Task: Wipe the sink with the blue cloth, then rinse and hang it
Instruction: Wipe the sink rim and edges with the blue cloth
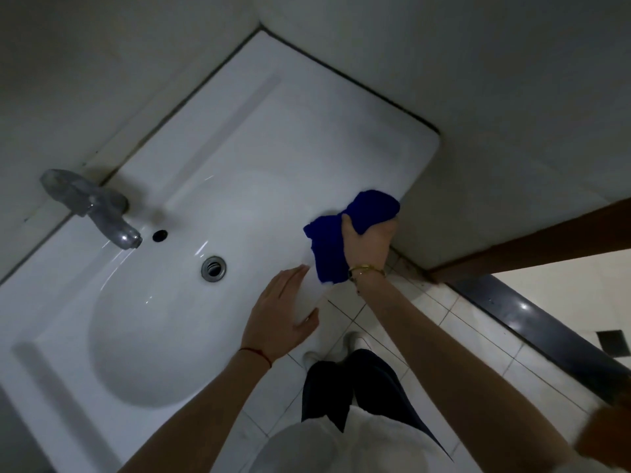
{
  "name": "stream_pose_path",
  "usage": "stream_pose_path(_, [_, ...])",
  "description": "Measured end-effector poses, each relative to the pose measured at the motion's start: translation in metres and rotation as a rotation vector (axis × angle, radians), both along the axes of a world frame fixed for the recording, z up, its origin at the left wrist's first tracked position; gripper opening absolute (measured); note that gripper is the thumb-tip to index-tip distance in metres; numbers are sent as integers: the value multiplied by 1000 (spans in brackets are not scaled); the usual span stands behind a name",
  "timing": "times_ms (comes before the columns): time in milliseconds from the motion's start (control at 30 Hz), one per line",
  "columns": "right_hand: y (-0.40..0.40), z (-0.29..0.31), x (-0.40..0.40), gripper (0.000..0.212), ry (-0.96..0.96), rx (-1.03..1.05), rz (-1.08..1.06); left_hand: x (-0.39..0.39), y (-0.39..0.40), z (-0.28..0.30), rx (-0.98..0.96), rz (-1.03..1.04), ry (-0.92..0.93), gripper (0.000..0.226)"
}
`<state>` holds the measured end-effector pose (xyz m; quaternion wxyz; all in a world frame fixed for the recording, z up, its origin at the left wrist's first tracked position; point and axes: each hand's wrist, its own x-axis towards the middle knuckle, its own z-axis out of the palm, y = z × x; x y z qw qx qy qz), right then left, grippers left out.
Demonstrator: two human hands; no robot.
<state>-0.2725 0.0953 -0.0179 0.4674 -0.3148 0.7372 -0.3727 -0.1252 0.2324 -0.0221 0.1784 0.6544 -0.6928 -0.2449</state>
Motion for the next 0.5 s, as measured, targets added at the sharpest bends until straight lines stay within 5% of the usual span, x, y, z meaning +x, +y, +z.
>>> stream_pose_path(267, [-55, 14, -32, 88, 134, 20, 15, -2, -1, 5, -42, 12, -37, 72])
stream_pose_path(500, [16, 1, 9, 101, 24, -26, 0, -4, -1, 4, -25, 10, -77, 72])
